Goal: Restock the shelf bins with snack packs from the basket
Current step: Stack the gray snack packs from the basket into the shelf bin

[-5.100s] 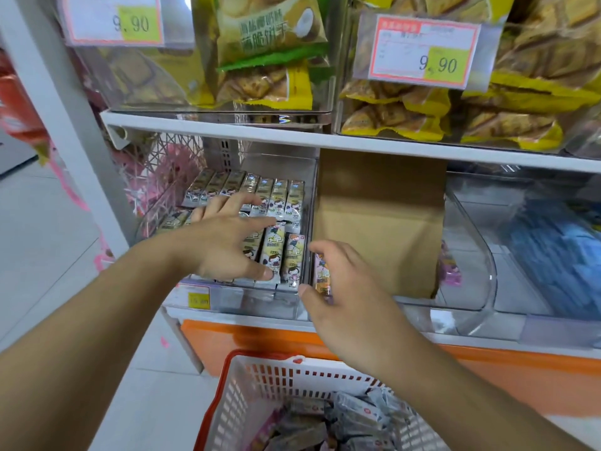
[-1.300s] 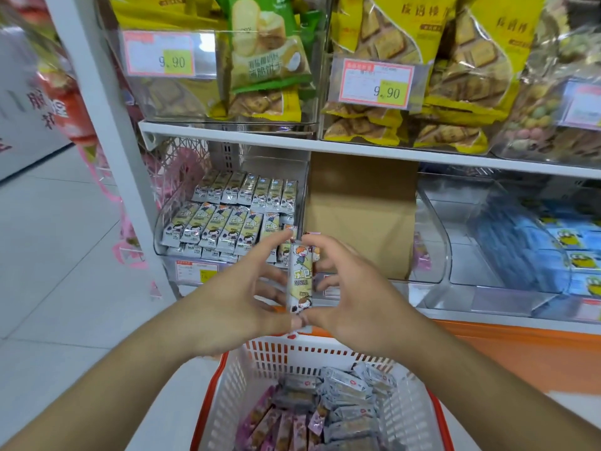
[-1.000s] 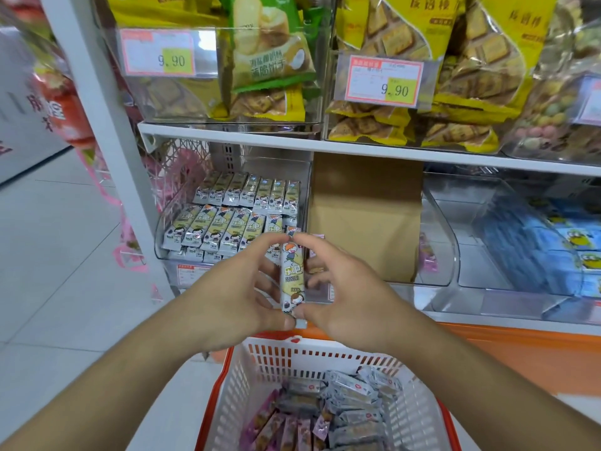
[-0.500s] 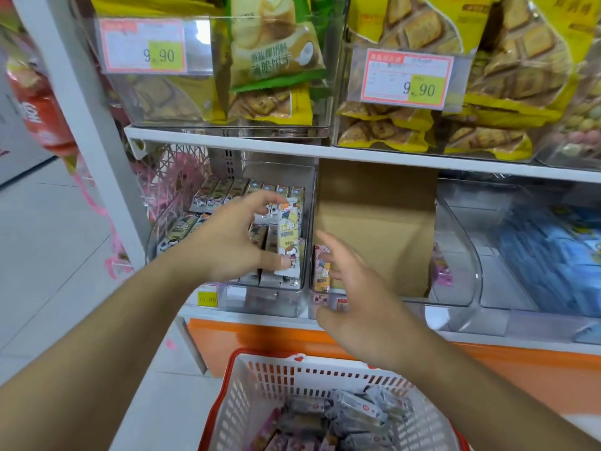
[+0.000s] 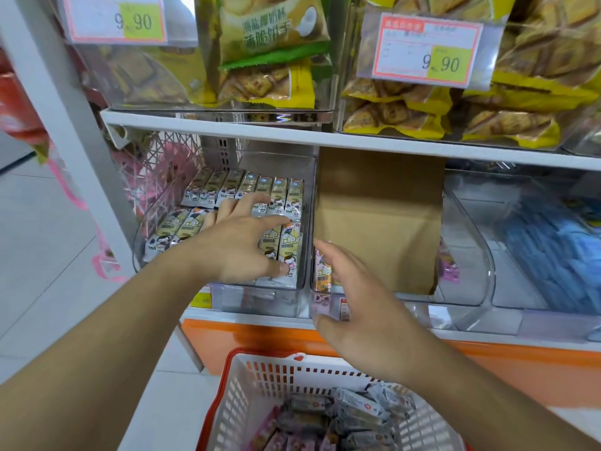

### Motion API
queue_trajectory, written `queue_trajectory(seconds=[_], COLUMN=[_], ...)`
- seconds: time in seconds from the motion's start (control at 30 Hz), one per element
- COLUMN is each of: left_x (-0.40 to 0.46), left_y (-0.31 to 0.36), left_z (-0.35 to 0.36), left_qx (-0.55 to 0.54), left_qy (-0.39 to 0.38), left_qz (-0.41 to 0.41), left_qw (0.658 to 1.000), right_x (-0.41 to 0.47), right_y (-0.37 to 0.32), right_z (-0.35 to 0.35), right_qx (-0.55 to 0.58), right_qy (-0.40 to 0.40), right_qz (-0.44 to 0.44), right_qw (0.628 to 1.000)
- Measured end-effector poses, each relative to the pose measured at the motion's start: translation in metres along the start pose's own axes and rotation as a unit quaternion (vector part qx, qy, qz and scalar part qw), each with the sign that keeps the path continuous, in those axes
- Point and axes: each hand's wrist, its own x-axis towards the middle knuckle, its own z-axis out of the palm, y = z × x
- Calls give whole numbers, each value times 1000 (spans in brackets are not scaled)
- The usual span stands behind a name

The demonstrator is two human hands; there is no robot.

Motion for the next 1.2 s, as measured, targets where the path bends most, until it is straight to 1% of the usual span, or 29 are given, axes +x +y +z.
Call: queue_trajectory(seconds=[0.13,0.3,0.57,0.63,0.73,0.87,0.97,1.07,1.2], left_x=[1,-1,-13,-24,-50,-88,-114,-137,-158], left_y=[1,4,10,15,20,22,26,22,-5], left_z=[3,5,-2,-3,0,11,31,67,136], left_qx=[24,23,-57,-89,-145,-149,-175,-159,-101], left_qy=[-10,-32,-21,0,65,156,179,136,41], left_qz=[6,0,-5,-2,16,58,67,51,-14], left_qw=[1000,999,998,996,987,975,966,976,994], right_x=[0,-1,-5,-10,-22,-44,-59,-65,-65], right_y=[0,2,-1,0,0,2,10,32,83], right_z=[2,5,1,1,0,3,11,30,69], right_qx=[-4,-6,-18,-20,-14,-21,-40,-51,-61], right_qy=[-1,2,16,21,32,45,29,-13,-62], right_qz=[-7,-16,-22,-23,-26,-13,2,26,90], right_qw=[1000,1000,999,999,999,999,999,998,992])
